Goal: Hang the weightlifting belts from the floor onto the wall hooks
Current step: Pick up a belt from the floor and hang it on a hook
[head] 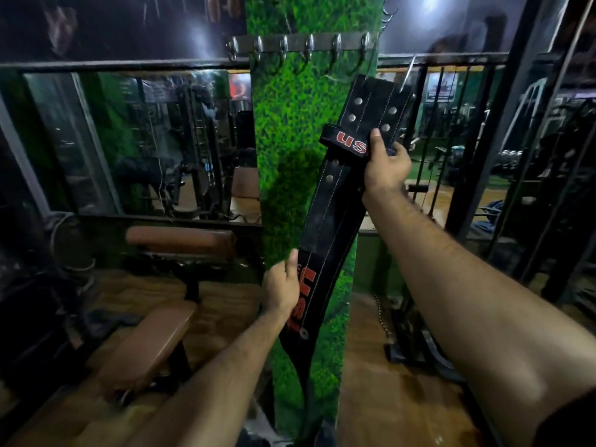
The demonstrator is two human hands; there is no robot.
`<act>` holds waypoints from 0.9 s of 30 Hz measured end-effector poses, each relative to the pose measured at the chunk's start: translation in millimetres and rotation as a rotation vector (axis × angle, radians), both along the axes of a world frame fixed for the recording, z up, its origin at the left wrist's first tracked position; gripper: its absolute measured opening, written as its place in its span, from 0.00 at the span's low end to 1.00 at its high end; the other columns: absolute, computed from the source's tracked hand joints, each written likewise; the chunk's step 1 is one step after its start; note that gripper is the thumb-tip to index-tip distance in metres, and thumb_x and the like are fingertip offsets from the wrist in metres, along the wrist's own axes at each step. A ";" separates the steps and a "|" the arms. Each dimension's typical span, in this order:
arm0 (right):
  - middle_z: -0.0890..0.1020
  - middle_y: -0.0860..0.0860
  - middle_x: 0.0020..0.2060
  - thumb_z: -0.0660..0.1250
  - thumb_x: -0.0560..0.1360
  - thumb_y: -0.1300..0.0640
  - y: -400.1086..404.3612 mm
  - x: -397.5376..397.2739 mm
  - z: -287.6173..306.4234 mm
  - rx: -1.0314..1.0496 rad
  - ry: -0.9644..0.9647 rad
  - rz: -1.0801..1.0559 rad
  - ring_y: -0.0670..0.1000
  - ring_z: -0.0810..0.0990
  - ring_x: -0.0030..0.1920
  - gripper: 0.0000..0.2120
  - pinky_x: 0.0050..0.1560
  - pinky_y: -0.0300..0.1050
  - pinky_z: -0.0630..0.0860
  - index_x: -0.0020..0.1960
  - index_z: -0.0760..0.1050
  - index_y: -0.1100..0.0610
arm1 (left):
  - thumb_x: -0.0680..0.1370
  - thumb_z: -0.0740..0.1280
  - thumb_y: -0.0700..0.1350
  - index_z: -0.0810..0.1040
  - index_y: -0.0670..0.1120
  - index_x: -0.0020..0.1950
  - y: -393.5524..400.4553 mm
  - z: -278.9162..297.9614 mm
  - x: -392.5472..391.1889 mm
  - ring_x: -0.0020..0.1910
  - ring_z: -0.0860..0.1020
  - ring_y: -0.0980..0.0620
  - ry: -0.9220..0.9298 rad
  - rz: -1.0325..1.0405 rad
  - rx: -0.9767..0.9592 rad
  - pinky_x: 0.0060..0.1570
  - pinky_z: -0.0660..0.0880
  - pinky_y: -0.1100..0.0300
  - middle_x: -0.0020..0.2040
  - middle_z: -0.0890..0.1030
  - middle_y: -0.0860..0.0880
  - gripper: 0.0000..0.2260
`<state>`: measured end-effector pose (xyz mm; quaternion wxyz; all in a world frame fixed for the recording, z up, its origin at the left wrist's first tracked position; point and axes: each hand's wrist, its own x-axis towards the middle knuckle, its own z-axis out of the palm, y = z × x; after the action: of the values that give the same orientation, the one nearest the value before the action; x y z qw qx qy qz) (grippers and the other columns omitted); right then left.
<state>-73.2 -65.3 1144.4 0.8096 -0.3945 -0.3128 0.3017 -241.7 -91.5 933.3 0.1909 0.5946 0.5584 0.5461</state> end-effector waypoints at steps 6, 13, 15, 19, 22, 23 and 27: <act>0.79 0.46 0.42 0.71 0.77 0.48 -19.7 2.7 0.3 -0.002 0.018 0.016 0.48 0.81 0.48 0.27 0.58 0.46 0.81 0.70 0.71 0.61 | 0.83 0.50 0.63 0.68 0.46 0.30 -5.3 -0.4 -21.9 0.34 0.77 0.41 0.143 0.064 -0.114 0.31 0.63 0.55 0.30 0.76 0.46 0.29; 0.75 0.47 0.40 0.73 0.77 0.50 -27.6 2.5 -0.2 0.000 -0.042 0.024 0.49 0.77 0.46 0.23 0.55 0.47 0.78 0.65 0.74 0.61 | 0.83 0.56 0.61 0.76 0.36 0.65 -7.4 108.8 13.2 0.66 0.73 0.29 -0.271 -0.232 -0.155 0.61 0.73 0.35 0.66 0.74 0.30 0.29; 0.78 0.48 0.40 0.73 0.77 0.53 -26.1 2.3 -0.8 0.035 -0.067 0.070 0.49 0.79 0.44 0.11 0.51 0.45 0.79 0.56 0.76 0.55 | 0.81 0.56 0.65 0.72 0.43 0.72 -11.4 143.0 23.4 0.71 0.72 0.36 -0.354 -0.290 -0.164 0.69 0.68 0.36 0.73 0.72 0.37 0.30; 0.81 0.50 0.38 0.71 0.77 0.54 -20.6 0.1 5.8 0.033 -0.135 0.210 0.51 0.78 0.35 0.08 0.31 0.46 0.75 0.43 0.73 0.50 | 0.78 0.56 0.71 0.79 0.52 0.65 -4.4 204.0 28.8 0.60 0.82 0.48 -0.527 -0.511 -0.140 0.66 0.75 0.42 0.61 0.84 0.46 0.29; 0.79 0.51 0.32 0.68 0.76 0.57 -12.4 -0.9 13.0 -0.009 -0.216 0.269 0.53 0.76 0.29 0.10 0.28 0.43 0.69 0.39 0.70 0.51 | 0.81 0.57 0.64 0.83 0.48 0.52 10.4 246.1 30.4 0.46 0.87 0.48 -0.536 -0.584 -0.099 0.56 0.81 0.44 0.45 0.88 0.48 0.24; 0.80 0.51 0.32 0.67 0.77 0.59 -9.4 -1.3 14.1 -0.004 -0.231 0.280 0.52 0.78 0.29 0.10 0.27 0.42 0.71 0.39 0.70 0.52 | 0.82 0.59 0.62 0.83 0.47 0.54 17.5 254.4 31.3 0.47 0.87 0.45 -0.504 -0.584 -0.089 0.56 0.81 0.42 0.47 0.88 0.47 0.22; 0.84 0.51 0.39 0.65 0.78 0.64 5.8 1.8 20.1 0.024 -0.332 0.272 0.48 0.84 0.34 0.05 0.34 0.41 0.79 0.48 0.75 0.55 | 0.82 0.64 0.56 0.79 0.46 0.62 63.8 261.3 30.2 0.51 0.86 0.43 -0.439 -0.596 -0.121 0.53 0.82 0.44 0.55 0.86 0.43 0.17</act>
<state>-71.4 -59.6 1164.5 0.7034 -0.3832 -0.4958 0.3354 -211.5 -27.7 1194.6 0.4912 0.5876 0.3378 0.5470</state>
